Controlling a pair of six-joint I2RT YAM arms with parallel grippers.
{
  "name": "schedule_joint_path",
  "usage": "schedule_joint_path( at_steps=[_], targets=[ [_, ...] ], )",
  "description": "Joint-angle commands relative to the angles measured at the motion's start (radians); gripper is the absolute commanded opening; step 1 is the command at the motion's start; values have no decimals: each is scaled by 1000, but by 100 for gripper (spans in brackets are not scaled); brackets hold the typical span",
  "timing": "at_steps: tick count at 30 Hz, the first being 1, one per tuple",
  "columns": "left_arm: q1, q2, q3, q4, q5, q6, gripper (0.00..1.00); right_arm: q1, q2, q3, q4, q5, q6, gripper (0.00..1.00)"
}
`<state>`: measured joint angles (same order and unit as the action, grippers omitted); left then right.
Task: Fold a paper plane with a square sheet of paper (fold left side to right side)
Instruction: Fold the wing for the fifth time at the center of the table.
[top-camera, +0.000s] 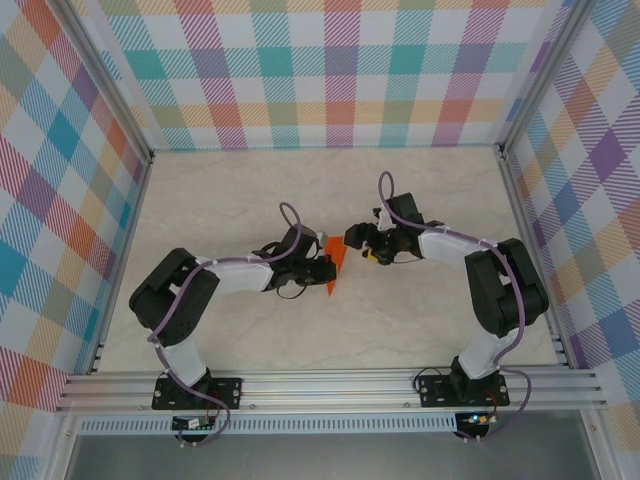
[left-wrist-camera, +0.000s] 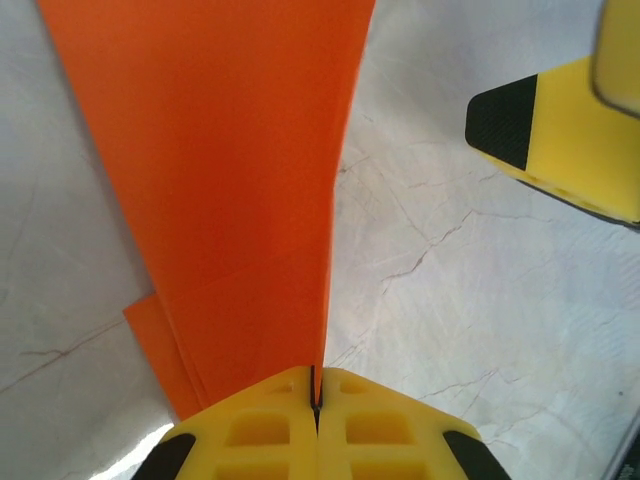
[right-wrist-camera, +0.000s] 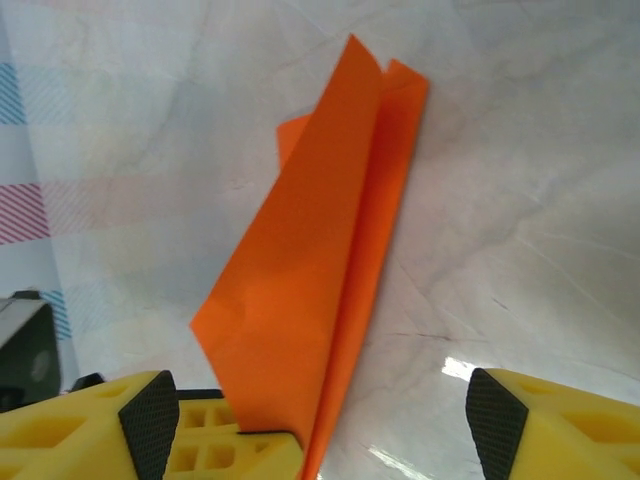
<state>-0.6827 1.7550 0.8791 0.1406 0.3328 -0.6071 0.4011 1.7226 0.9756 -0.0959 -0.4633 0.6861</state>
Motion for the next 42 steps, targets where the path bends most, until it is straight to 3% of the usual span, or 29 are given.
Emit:
schedule_joint_path(
  at_steps=[1, 14, 20, 28, 42],
  targets=[
    [40, 16, -25, 63, 70, -48, 0, 14, 8, -2, 71, -52, 34, 74],
    [78, 68, -64, 186, 178, -106, 0, 42, 45, 0, 105, -70, 52, 51],
    [89, 90, -80, 235, 191, -129, 0, 46, 49, -5, 121, -74, 57, 36],
    [107, 96, -98, 275, 213, -153, 0, 66, 90, 8, 162, -77, 75, 30],
    [120, 122, -100, 297, 245, -187, 0, 76, 151, 31, 219, -60, 78, 29]
  ],
)
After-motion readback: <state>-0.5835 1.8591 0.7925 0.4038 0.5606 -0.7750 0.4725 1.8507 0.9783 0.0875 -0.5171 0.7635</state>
